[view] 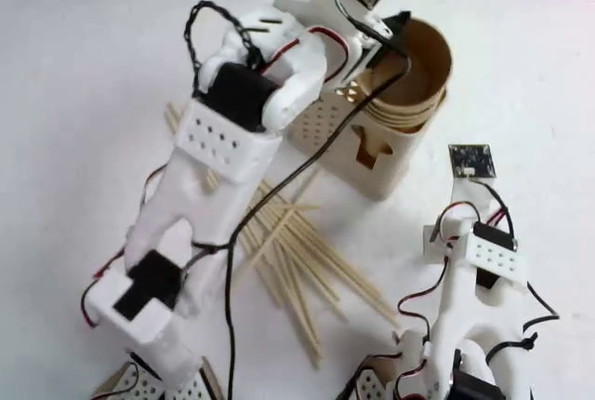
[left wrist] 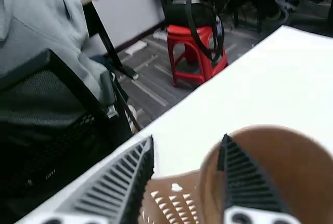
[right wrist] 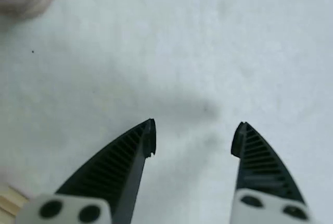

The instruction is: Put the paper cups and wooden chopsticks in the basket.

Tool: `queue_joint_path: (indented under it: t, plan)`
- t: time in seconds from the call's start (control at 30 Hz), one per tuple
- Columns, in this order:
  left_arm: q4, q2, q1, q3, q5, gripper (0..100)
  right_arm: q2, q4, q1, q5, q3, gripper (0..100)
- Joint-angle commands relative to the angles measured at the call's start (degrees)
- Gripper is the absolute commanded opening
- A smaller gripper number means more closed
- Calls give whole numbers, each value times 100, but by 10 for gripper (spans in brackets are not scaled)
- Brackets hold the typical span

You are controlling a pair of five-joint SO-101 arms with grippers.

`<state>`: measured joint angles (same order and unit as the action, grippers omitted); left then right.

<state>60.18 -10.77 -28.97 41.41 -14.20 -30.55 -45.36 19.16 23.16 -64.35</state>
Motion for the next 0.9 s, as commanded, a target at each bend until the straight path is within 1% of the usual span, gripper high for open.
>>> queue_joint_path:
  t: [0.0,0.27,0.37,0.53,0.6,0.67,0.73,0.87]
  plan:
    - [-53,-242,136,299,35,211,-110,75,-101,-9,18,237]
    - [62,-189,119,396,35,211,-110,75,-101,-9,9,237]
    - [589,48,101,712,35,211,-110,75,-101,-9,9,237]
    - [1697,453,154,1081,26,210,-110,75,-101,-9,9,237]
    - [2110,620,303,1099,26,209,-110,75,-92,-9,9,237]
    - [2418,822,409,1099,18,181,-110,75,-84,-9,9,237]
    - [2664,1068,558,1099,-62,126,-110,75,-84,-9,9,237]
    - [3182,1736,690,1055,-941,18,-110,75,-92,-9,9,237]
